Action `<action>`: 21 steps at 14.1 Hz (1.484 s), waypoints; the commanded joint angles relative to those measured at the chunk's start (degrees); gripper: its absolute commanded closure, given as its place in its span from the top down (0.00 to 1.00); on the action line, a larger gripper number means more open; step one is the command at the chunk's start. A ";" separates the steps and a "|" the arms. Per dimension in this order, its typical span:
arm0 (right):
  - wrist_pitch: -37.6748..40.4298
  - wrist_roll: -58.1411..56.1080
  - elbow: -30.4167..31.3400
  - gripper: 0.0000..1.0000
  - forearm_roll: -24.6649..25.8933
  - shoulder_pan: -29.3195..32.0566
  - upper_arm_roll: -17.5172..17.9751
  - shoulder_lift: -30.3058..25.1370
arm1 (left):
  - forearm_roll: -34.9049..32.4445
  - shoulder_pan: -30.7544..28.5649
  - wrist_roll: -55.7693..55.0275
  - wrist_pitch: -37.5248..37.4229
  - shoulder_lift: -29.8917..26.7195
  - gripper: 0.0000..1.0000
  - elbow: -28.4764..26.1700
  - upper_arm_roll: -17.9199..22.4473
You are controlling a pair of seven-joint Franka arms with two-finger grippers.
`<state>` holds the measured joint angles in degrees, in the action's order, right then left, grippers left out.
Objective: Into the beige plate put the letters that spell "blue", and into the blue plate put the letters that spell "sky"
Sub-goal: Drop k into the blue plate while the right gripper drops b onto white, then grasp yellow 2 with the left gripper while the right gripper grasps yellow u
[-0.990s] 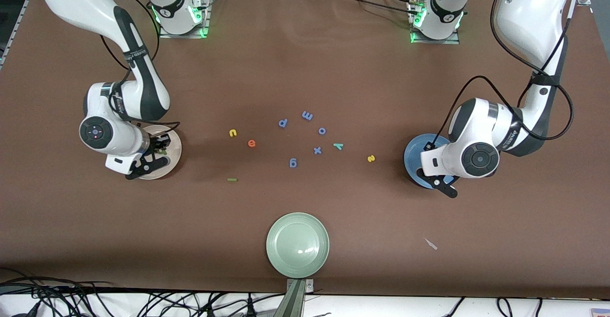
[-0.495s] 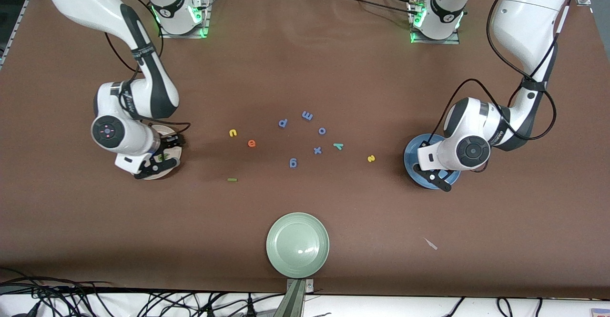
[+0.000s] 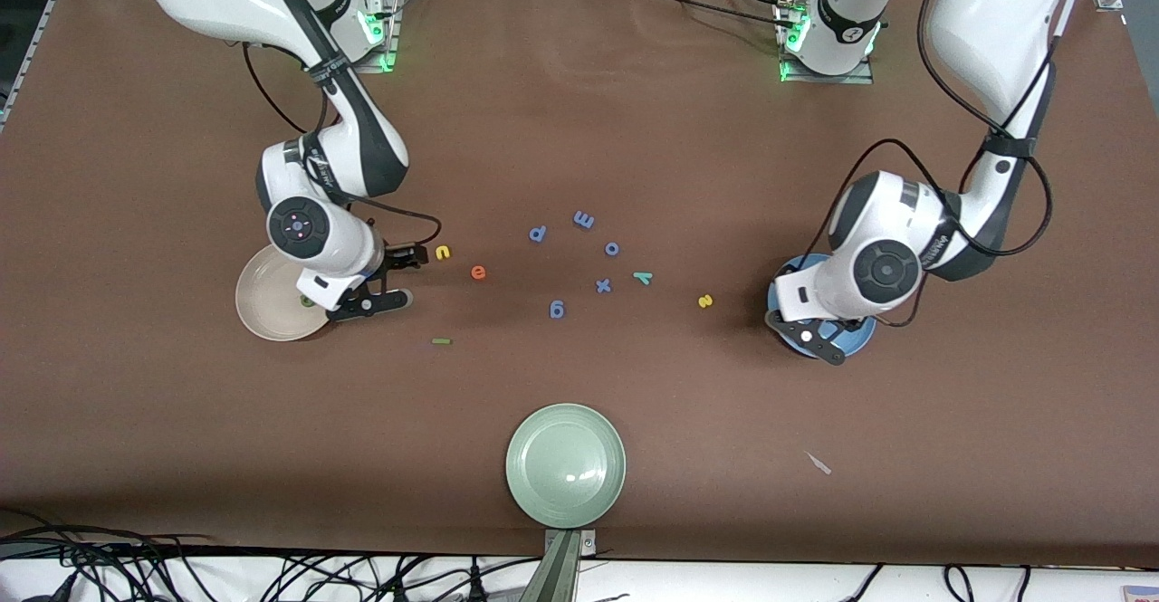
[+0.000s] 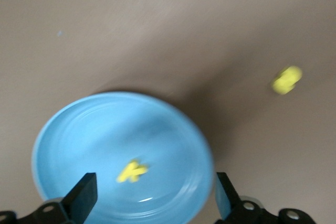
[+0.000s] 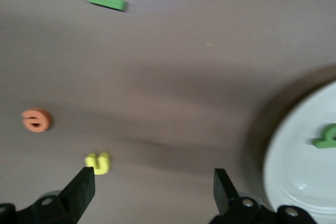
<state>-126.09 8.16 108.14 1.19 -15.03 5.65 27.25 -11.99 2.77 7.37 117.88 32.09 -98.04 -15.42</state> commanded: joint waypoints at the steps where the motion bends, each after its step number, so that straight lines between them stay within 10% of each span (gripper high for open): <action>1: -6.42 0.98 5.92 1.00 -0.48 0.53 1.72 -2.90 | 1.10 4.24 -14.17 -0.73 0.86 1.00 0.49 -1.81; 15: -21.47 2.74 14.99 0.99 0.75 -2.55 3.84 -0.63 | 1.01 7.86 -46.75 10.69 10.97 0.90 3.66 -1.63; 19: -21.74 2.74 14.91 0.79 0.75 -2.46 3.84 0.08 | 0.66 7.77 -46.75 12.11 11.06 0.63 2.07 -1.63; 21: -21.74 2.65 14.91 0.47 1.97 -2.46 3.84 0.43 | 0.66 7.68 -46.75 12.11 10.98 0.61 1.72 -1.63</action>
<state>-147.00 10.27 122.57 1.60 -17.44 9.51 27.70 -11.99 10.38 -39.09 129.58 43.74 -95.05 -17.42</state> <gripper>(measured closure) 0.304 0.370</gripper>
